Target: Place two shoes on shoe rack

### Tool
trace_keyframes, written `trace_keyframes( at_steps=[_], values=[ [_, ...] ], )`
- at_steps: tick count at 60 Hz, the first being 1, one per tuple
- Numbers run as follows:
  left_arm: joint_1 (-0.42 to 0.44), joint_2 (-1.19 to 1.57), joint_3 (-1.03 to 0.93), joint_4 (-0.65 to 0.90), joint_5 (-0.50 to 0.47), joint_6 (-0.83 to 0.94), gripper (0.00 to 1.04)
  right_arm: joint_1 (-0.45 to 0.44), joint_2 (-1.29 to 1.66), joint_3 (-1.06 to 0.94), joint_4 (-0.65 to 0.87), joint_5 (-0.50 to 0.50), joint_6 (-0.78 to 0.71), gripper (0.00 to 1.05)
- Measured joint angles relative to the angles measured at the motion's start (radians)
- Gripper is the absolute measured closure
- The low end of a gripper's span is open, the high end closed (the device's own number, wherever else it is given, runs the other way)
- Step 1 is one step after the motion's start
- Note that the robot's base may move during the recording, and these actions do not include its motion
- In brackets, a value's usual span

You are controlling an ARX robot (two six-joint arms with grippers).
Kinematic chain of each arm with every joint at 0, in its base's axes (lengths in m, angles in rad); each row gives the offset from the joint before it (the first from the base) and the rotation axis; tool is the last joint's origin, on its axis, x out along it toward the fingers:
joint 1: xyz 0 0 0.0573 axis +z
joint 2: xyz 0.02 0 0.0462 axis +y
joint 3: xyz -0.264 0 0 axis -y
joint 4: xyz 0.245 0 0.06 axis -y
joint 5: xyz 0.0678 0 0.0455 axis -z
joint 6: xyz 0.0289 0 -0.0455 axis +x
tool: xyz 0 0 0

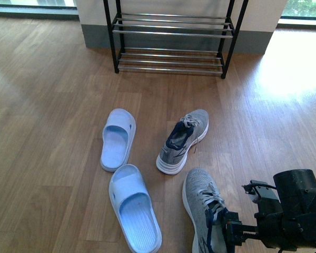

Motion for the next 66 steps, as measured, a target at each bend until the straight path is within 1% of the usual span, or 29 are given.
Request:
trace_keyframes(
  at_steps=[3, 4, 7, 20, 23, 33, 37, 46, 52, 60, 66],
  values=[
    [0.0, 0.0, 0.0, 0.0, 0.0, 0.0, 0.09, -0.001, 0.008, 0.006, 0.003, -0.002, 0.001, 0.11],
    [0.0, 0.0, 0.0, 0.0, 0.0, 0.0, 0.09, -0.001, 0.012, 0.008, 0.008, -0.008, 0.001, 0.15],
    [0.0, 0.0, 0.0, 0.0, 0.0, 0.0, 0.09, -0.001, 0.013, 0.005, 0.021, -0.025, 0.0, 0.25],
    [0.0, 0.0, 0.0, 0.0, 0.0, 0.0, 0.09, 0.007, 0.005, -0.028, 0.067, -0.056, 0.002, 0.58],
    [0.0, 0.0, 0.0, 0.0, 0.0, 0.0, 0.09, 0.01, -0.002, -0.041, 0.08, -0.065, 0.003, 0.69],
    [0.0, 0.0, 0.0, 0.0, 0.0, 0.0, 0.09, 0.017, -0.041, -0.087, 0.111, -0.076, 0.014, 0.95],
    [0.0, 0.0, 0.0, 0.0, 0.0, 0.0, 0.09, 0.018, -0.066, -0.111, 0.126, -0.072, 0.017, 1.03],
    [0.0, 0.0, 0.0, 0.0, 0.0, 0.0, 0.09, 0.005, -0.154, -0.191, 0.154, -0.048, 0.023, 1.03],
    [0.0, 0.0, 0.0, 0.0, 0.0, 0.0, 0.09, -0.026, -0.261, -0.264, 0.157, -0.042, 0.024, 1.03],
    [0.0, 0.0, 0.0, 0.0, 0.0, 0.0, 0.09, -0.116, -0.517, -0.386, 0.117, -0.042, 0.02, 1.03],
    [0.0, 0.0, 0.0, 0.0, 0.0, 0.0, 0.09, -0.185, -0.724, -0.456, 0.046, -0.051, 0.016, 1.03]
  ],
)
